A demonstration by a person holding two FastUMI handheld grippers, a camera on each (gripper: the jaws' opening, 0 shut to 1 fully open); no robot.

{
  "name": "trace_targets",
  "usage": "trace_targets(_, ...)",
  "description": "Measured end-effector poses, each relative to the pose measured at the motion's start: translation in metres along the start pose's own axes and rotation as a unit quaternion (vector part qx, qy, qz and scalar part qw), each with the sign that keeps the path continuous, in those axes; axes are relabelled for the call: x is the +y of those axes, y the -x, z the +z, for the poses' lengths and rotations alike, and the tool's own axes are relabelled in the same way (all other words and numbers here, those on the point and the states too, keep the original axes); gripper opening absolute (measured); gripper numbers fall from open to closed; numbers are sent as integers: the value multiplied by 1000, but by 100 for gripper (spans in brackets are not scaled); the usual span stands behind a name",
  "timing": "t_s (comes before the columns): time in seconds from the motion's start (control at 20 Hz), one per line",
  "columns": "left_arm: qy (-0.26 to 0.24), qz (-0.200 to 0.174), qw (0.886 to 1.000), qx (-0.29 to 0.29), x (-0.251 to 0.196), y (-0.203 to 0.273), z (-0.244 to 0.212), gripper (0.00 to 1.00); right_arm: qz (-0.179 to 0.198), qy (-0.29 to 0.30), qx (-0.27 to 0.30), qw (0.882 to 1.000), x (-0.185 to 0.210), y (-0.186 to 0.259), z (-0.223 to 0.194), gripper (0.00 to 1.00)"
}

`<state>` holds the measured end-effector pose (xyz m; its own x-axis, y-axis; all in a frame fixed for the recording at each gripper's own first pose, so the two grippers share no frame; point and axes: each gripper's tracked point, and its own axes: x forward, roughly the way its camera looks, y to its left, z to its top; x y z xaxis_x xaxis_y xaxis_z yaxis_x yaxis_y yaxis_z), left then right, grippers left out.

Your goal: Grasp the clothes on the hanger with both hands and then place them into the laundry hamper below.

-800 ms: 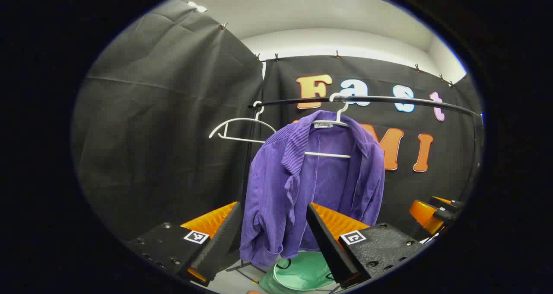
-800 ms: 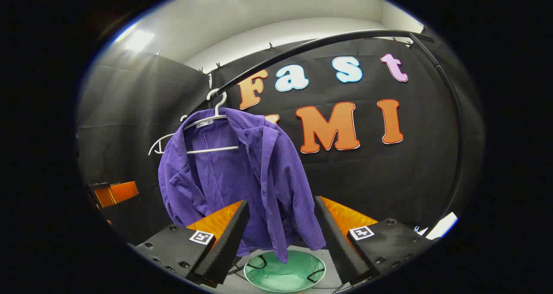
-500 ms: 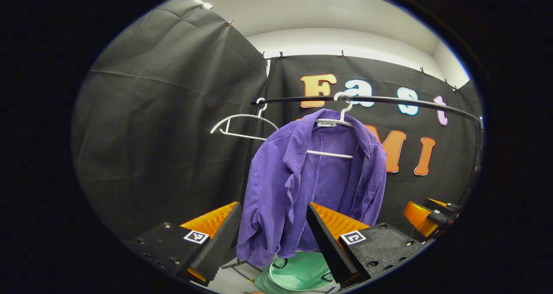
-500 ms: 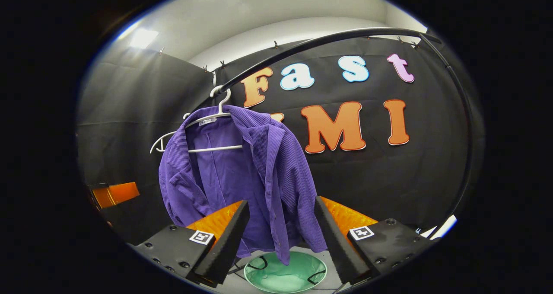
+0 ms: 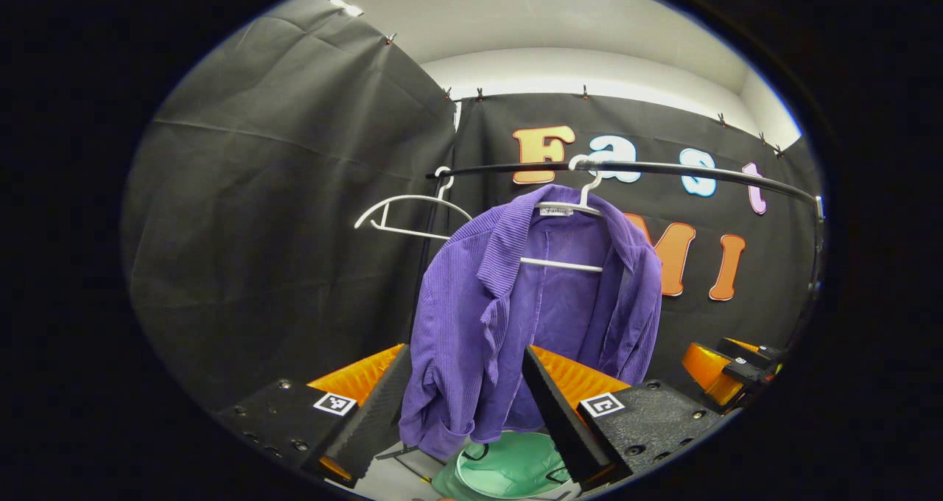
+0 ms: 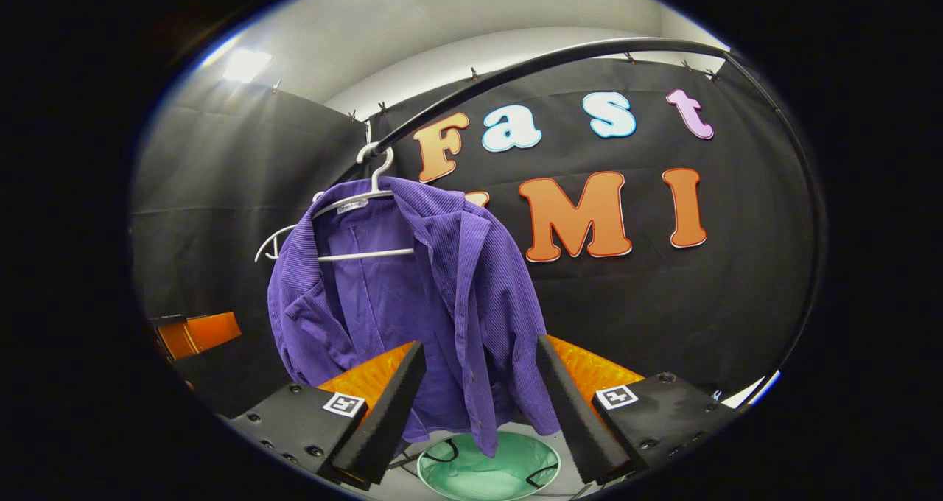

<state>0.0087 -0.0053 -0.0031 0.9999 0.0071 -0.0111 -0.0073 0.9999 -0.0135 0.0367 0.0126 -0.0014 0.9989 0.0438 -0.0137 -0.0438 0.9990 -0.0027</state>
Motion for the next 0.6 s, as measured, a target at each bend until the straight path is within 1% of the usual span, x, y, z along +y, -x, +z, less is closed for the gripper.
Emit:
trace_targets(0.15, 0, 1, 1000, 3, -1, -5, -2, 92, 8, -1, 4, 1000, 4, -9, -5, 90)
trace_targets(0.4, 2, -4, 1000, 6, -7, -16, -5, 92, 21, -1, 1, 1000, 14, -33, -2, 100)
trace_targets(0.45, 5, -8, 1000, 7, -10, -19, -5, 95, 23, 0, 1, 1000, 16, -39, -1, 98)
trace_targets(0.55, 5, -13, 1000, 8, -13, -26, -5, 95, 27, -1, 0, 1000, 19, -53, 0, 98)
trace_targets(0.6, 3, -18, 1000, 10, -15, -30, -7, 92, 30, -2, 0, 1000, 21, -59, 0, 94)
